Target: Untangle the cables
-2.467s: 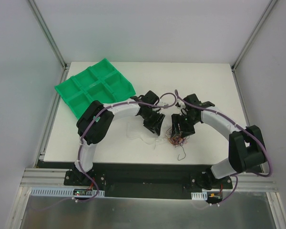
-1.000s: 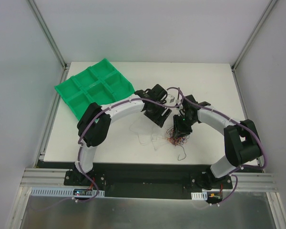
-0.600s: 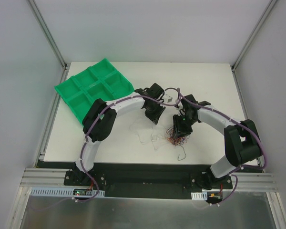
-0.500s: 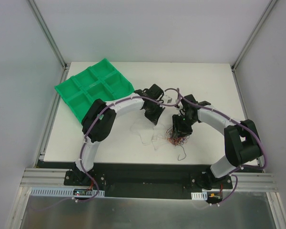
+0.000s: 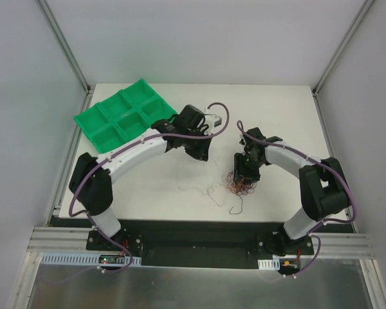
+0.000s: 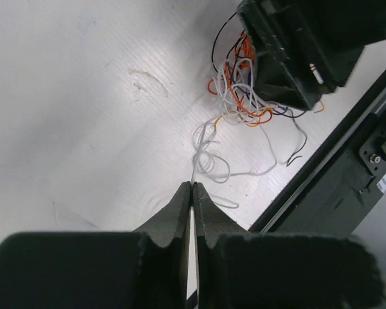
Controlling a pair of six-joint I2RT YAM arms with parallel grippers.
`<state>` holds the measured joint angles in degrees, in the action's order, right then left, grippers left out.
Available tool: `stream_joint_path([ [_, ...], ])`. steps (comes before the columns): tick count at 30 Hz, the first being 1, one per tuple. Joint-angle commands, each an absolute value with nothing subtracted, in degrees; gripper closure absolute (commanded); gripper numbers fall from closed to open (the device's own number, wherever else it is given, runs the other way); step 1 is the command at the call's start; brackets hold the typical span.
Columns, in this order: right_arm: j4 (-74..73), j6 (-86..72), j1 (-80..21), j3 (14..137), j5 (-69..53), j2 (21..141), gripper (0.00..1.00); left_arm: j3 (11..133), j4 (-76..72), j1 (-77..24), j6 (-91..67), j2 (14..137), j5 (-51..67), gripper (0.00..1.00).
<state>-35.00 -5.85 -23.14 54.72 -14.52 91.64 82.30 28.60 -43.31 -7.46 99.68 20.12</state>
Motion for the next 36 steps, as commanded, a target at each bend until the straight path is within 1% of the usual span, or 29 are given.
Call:
stream_joint_path([
  [1,-37.8,-8.3,-21.3,54.7,-6.4,93.4,0.53,80.9,27.8,-43.6,-8.8,86.7,10.3,1.0],
  [6,-38.5,-7.8,-17.6,53.1,-2.6,92.1,0.56,80.9,26.5,-43.6,-5.0,75.3,-9.7,1.0],
  [9,-38.5,-7.1,-16.2,52.5,-1.7,91.7,0.56,82.0,24.6,-43.5,-3.2,70.9,-17.7,1.0],
  [16,-39.9,-8.0,-14.6,52.6,-0.4,90.9,0.55,86.5,23.7,-43.6,-2.4,66.4,-21.5,1.0],
  [19,-41.1,-8.3,-14.4,53.5,3.9,91.7,0.54,88.9,23.6,-43.7,-0.5,66.1,-23.9,1.0],
  [22,-43.9,-9.1,-12.5,55.1,6.1,93.1,0.52,93.3,23.6,-43.9,3.9,65.7,-27.2,1.0],
  [26,-47.4,-9.4,-12.3,56.9,9.0,92.4,0.46,97.5,23.5,-43.9,5.6,63.6,-30.1,1.0],
  [31,-48.3,-8.4,-12.2,57.2,12.0,92.9,0.43,97.5,23.5,-43.9,4.5,59.6,-29.1,1.0],
  [36,-47.2,-6.6,-12.3,56.6,12.4,91.5,0.42,100.8,23.6,-43.9,0.9,60.5,-28.0,1.0],
])
